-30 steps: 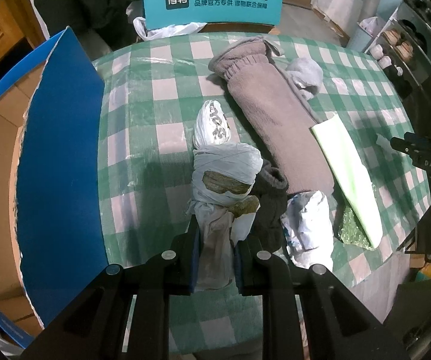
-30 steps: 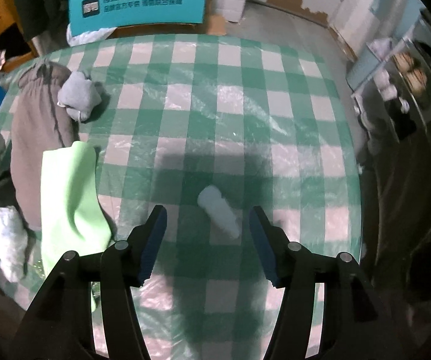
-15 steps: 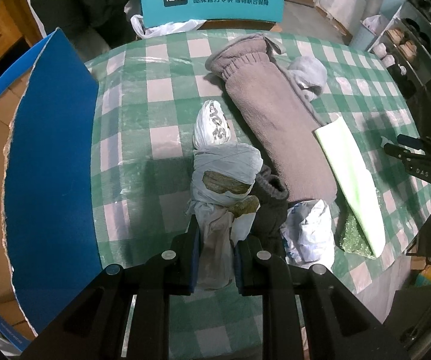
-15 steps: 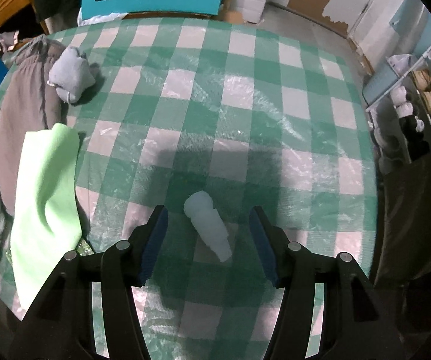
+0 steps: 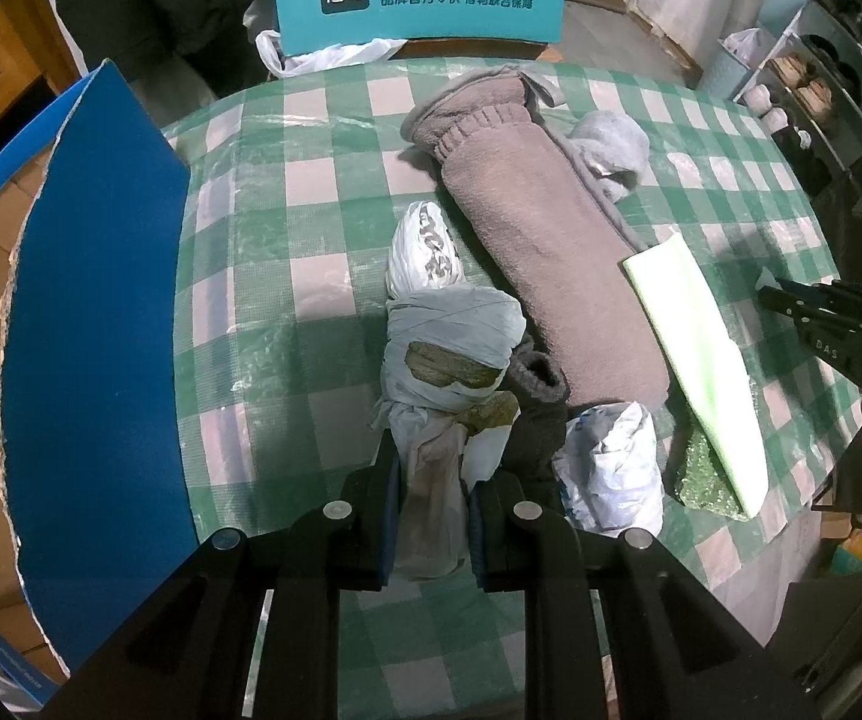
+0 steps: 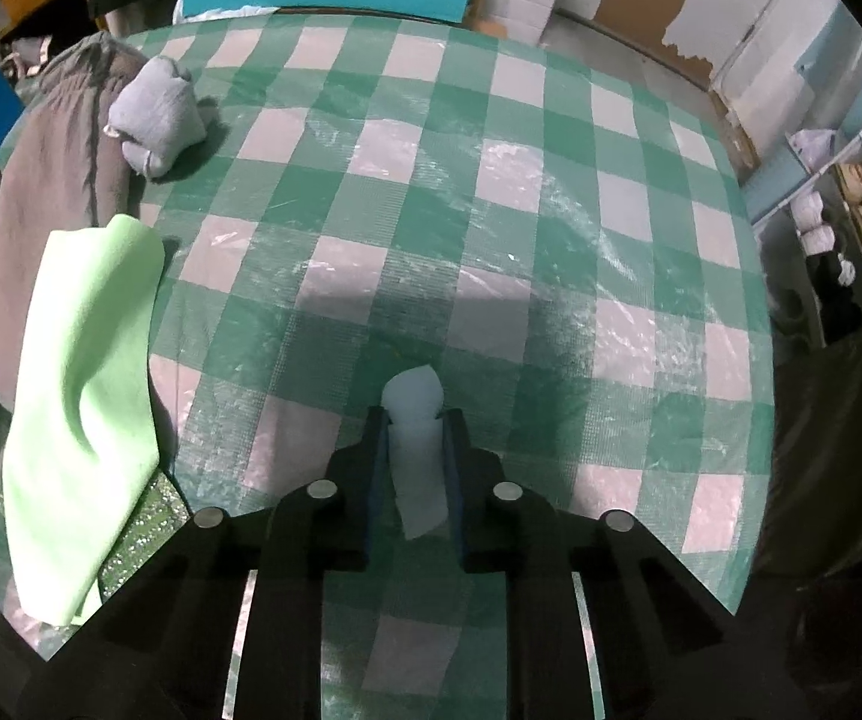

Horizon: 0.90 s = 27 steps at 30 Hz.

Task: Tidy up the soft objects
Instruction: 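Grasp the small white item with the right tool, then carry the bagged sneaker with the left tool while the right tool carries the white item to the box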

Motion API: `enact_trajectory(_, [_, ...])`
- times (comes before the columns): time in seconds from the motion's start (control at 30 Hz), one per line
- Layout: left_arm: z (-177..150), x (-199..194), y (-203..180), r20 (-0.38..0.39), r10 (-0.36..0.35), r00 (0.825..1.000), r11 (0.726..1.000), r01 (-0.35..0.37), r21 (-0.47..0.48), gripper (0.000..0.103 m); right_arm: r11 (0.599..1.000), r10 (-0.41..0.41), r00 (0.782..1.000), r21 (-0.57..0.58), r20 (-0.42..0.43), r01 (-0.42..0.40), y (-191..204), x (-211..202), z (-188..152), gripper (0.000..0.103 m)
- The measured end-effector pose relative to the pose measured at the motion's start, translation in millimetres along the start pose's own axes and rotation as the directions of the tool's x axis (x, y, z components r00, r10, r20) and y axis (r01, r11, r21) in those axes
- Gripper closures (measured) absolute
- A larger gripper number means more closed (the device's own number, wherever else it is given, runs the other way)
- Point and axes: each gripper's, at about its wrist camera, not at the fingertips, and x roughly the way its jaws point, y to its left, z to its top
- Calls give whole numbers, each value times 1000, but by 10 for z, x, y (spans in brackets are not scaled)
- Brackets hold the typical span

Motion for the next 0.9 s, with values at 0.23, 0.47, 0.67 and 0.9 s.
enact_trajectory(0.23, [-13,-93,-13,24,-3,1000,1000,3,12,84,1000,9,1000,26,9,-9,132,-173,60,89])
enact_trajectory(0.47, [-39,-215,24,49,1,999,1000,-2,11,84,996,62,997,59,44,-65,298,-463,123,89])
enact_trajectory(0.67, [-71,-368,39,81,6,997,1000,-7,11,84,990,110,991,74,79,-116,494,-758,158,89])
enact_trajectory(0.9, [-116,-570,59,116,1,993,1000,-3,17,84,983,164,978,63,129,-173,725,-1074,136,89])
